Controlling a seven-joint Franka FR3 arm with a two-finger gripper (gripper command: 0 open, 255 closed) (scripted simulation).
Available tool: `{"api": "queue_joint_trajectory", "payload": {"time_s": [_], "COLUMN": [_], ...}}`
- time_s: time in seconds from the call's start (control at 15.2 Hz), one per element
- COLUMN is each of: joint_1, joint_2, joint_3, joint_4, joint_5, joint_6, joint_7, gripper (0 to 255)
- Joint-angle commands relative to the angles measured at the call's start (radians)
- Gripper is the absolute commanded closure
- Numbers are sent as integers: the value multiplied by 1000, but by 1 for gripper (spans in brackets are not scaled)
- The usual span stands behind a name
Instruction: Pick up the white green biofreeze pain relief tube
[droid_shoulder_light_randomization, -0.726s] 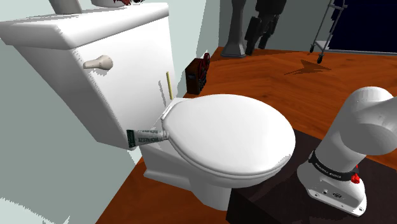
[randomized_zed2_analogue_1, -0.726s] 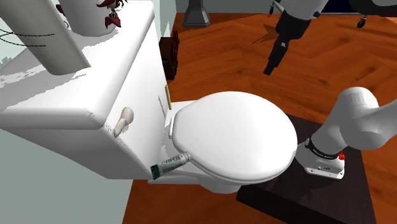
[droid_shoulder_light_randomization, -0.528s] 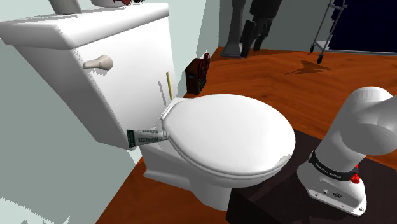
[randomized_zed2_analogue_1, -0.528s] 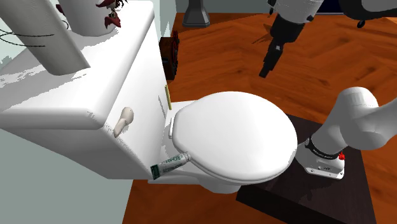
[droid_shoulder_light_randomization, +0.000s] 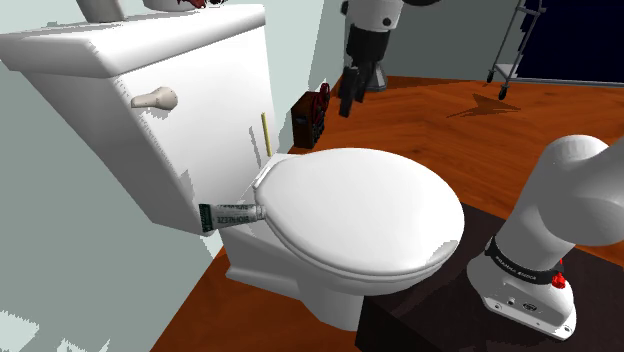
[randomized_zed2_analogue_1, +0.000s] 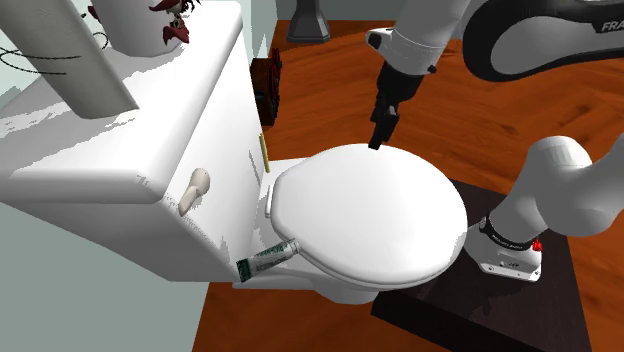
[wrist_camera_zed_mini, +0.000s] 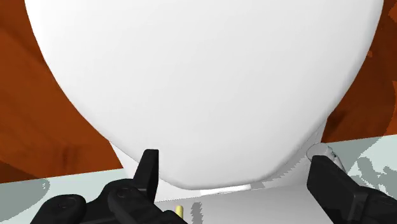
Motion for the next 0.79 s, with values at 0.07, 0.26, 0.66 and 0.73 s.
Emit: {"api": "queue_joint_trajectory", "payload": {"time_s": [0.07,0.26,0.66,0.73], "joint_1": [28,53,98,106], "joint_2": [89,176,352,382], "joint_3": [21,44,92,101], "joint_4": [16,39,106,119], "joint_5": [2,0,-20,-26], "joint_6": [87,161,292,311], "joint_7": [-42,-81,-150,-160], "gripper": [0,0,0,0]}}
